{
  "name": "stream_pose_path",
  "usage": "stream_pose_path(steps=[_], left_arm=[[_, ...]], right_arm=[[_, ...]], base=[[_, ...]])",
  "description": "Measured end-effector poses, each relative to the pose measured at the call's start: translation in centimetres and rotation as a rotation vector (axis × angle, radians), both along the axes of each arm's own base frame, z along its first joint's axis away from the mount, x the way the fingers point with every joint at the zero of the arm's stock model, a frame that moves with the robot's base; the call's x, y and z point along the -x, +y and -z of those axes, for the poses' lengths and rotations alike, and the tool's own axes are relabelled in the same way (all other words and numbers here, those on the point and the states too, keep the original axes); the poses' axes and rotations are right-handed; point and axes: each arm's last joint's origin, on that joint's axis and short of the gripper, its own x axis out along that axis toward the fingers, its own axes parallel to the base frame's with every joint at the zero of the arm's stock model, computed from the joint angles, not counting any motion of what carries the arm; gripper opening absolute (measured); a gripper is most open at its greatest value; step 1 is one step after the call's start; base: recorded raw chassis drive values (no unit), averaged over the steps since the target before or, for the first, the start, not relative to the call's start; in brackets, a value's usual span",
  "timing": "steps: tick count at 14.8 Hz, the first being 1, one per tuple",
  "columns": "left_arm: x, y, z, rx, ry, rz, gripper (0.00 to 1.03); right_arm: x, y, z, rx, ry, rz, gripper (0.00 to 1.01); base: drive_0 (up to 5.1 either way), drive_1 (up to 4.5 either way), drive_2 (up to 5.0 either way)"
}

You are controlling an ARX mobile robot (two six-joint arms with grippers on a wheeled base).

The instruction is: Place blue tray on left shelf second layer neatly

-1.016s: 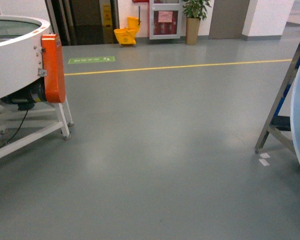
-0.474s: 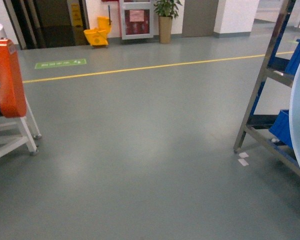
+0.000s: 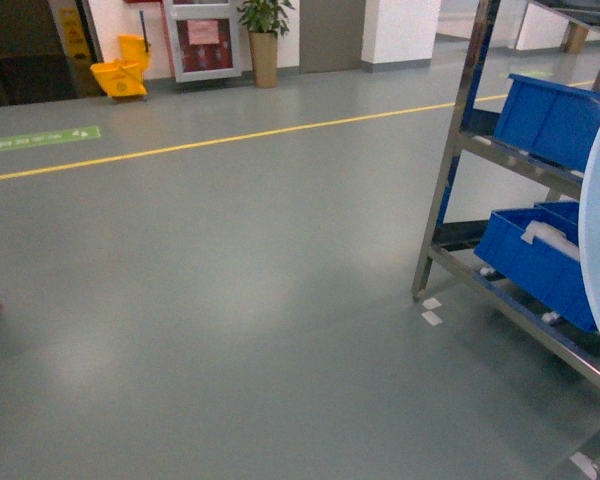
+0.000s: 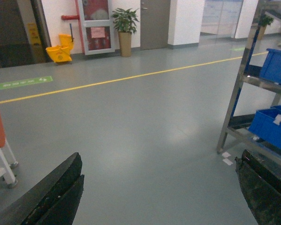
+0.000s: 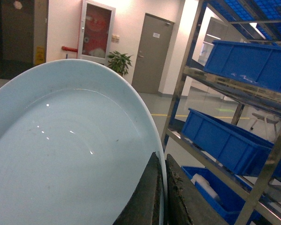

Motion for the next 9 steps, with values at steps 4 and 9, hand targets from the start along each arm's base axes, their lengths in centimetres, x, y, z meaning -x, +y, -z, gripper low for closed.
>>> stream_pose_path(steps=[4, 9], left_arm=[[0.00, 0.00, -0.01, 0.000, -0.001, 0.000, 0.98], [0.00, -0.01, -0.04, 0.000, -0.004, 0.001, 0.98]], right_arm=[[0.00, 0.00, -0.01, 0.000, -0.001, 0.000, 0.02], [0.01, 0.00, -0.03, 0.000, -0.003, 0.000, 0.02]], base=[[-1.5, -1.10, -2.0], [-1.6, 2.75, -5.9]])
